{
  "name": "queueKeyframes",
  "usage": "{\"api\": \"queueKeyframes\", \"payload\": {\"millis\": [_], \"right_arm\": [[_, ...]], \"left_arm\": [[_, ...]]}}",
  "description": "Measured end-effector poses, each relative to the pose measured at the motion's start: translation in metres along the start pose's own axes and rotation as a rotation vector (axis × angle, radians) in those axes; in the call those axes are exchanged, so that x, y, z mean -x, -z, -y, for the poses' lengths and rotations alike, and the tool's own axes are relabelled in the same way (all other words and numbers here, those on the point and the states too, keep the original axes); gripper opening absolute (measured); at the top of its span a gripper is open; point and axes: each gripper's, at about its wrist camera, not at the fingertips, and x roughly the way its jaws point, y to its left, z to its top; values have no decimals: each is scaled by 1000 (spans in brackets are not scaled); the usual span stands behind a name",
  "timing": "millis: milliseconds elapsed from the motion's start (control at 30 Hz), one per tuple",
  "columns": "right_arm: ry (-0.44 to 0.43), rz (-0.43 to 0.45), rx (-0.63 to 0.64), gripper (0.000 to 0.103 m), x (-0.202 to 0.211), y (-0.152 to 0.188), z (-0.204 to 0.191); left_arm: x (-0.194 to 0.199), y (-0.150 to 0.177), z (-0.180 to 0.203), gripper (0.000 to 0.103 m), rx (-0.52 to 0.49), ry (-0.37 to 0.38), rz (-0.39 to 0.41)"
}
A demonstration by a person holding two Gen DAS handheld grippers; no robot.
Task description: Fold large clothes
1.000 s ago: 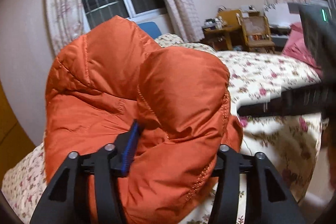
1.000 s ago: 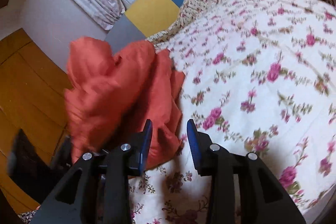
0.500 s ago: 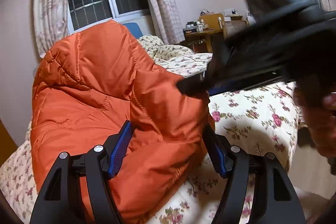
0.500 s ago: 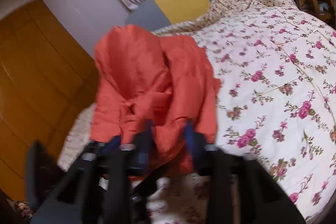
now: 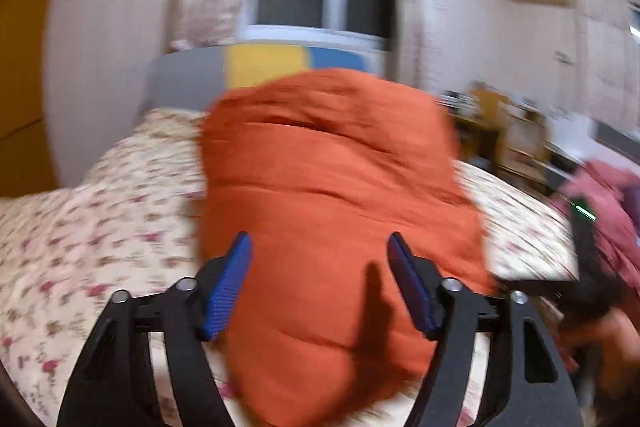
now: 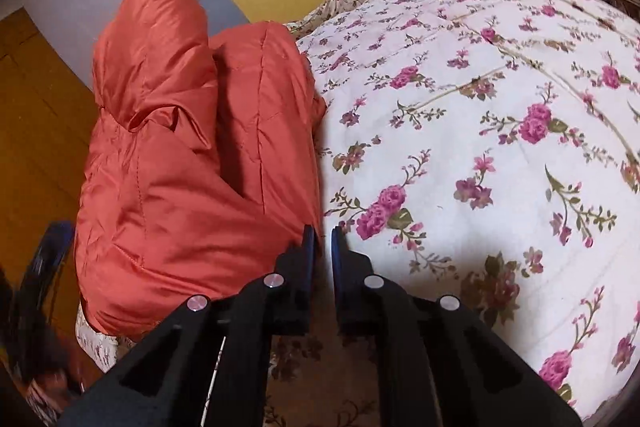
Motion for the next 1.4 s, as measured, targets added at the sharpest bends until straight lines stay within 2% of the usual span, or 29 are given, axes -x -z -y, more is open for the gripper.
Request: {"api": "queueKeyframes", "payload": {"millis": [67,133,200,267,433,500,567,700,867,967,1033,1167,1400], "right_arm": [[1,3,1,7,3,-1,-1],[-8,6,-3,8,4,-6,-4],[-11,37,-2,13,18,-11,-9],[-26,94,3,13,32,-20,-15],[-60,210,77,16,63,-52,-45],[-92,221,123,24,65,-65,-66],[-128,223,180,26,60,-80,-90],[-160,203,316,26,33,-106,-146],[-99,156,432,26,-26,-128,-187],[-4,151,484,24,-58,-139,-188],[33,139,493,23,-74,-140,-179],[45,137,451,23,-93,-138,-148],[47,119,425,23,-105,-140,-129]], "left_arm": [[-13,-7,-20,72,81,-87,-9],[-27,-16,-40,72,182,-126,-42],[-46,-22,-55,72,278,-126,-84],[-57,-27,-57,72,307,-115,-98],[-69,-31,-52,72,319,-82,-123],[-72,-32,-50,72,307,-82,-136],[-75,-34,-49,72,295,-82,-148],[-81,-38,-48,72,289,-83,-177],[-94,-53,-49,72,285,-99,-216],[-103,-63,-50,81,315,-122,-219],[-111,-64,-49,81,323,-125,-232],[-124,-59,-43,87,336,-114,-244],[-138,-52,-31,95,287,-137,-254]]}}
